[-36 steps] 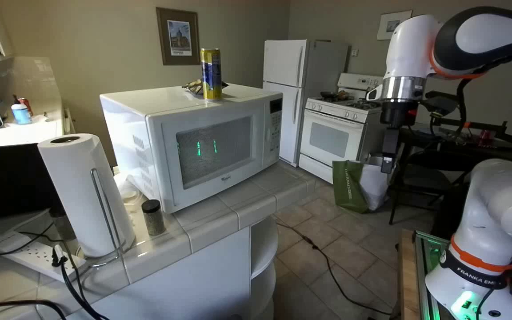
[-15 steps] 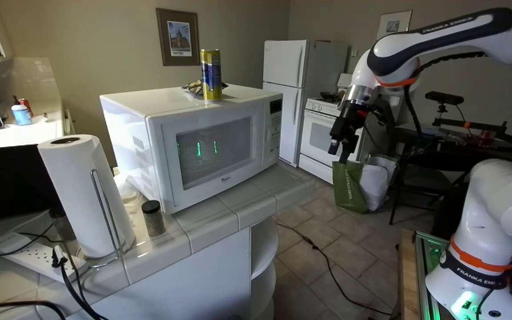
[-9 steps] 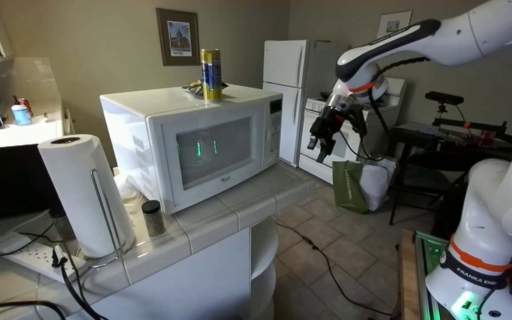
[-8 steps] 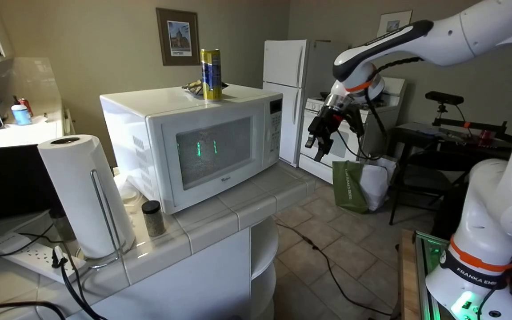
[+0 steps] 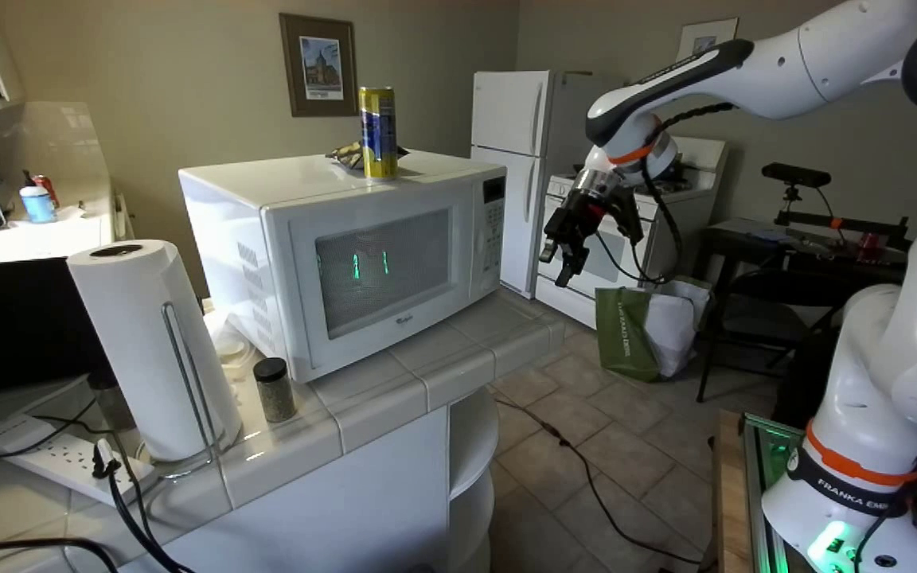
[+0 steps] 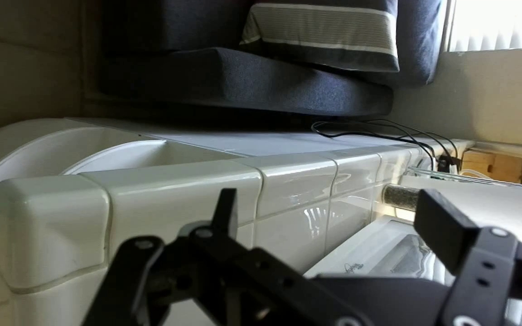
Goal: Press the button on the bottom right to open the microwave door
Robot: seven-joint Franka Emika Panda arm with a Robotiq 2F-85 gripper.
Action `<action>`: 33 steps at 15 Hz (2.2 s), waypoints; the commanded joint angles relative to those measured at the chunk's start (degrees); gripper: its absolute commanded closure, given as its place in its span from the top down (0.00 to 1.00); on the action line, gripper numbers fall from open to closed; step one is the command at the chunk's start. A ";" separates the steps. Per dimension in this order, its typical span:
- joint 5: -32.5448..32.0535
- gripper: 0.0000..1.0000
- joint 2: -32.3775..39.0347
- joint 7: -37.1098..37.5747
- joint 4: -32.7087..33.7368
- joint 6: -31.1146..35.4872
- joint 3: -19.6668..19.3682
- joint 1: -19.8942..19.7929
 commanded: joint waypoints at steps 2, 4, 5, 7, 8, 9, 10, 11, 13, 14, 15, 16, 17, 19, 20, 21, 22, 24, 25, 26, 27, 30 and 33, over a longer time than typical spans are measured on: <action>6.80 1.00 4.32 -2.20 1.48 -0.67 4.58 -7.01; 11.30 1.00 6.86 -4.54 1.89 -0.84 5.08 -9.17; 14.23 0.75 8.11 -7.03 2.05 -1.06 5.26 -10.20; 18.71 0.66 10.57 -9.25 2.00 -0.54 5.70 -12.24; 20.50 0.56 11.66 -10.24 1.93 -0.42 5.82 -13.22; 22.40 0.49 12.85 -11.34 1.98 -0.32 5.99 -14.08; 24.63 0.42 13.76 -12.73 1.84 -0.05 6.09 -14.92; 27.61 0.33 14.69 -14.83 1.77 0.11 6.21 -15.75; 33.65 0.19 16.32 -17.44 1.55 0.47 6.53 -16.90; 36.23 0.11 17.12 -18.52 1.42 1.40 6.68 -17.17; 39.32 0.04 18.01 -18.23 1.15 2.48 6.91 -17.28; 41.33 0.00 18.50 -19.30 0.94 3.94 7.08 -17.21; 42.98 0.00 18.86 -20.34 0.55 5.71 7.34 -16.93; 46.21 0.00 19.74 -21.81 -0.08 9.64 8.03 -16.21; 47.84 0.00 20.15 -22.49 -0.30 11.30 8.49 -15.94; 49.63 0.00 20.47 -23.00 -0.51 12.44 8.97 -15.78; 51.42 0.00 20.83 -23.27 -0.60 13.38 9.44 -15.59; 54.37 0.00 21.41 -23.49 -0.72 14.69 10.21 -15.21; 55.80 0.00 21.56 -23.97 -0.85 14.72 10.53 -15.07; 57.08 0.00 21.78 -24.51 -0.87 14.76 10.73 -14.90; 58.27 0.00 22.02 -25.00 -0.86 15.03 10.89 -14.71; 61.56 0.00 22.81 -27.15 -0.62 15.29 11.07 -14.19; 63.79 0.00 23.33 -29.04 -0.53 15.47 11.04 -13.90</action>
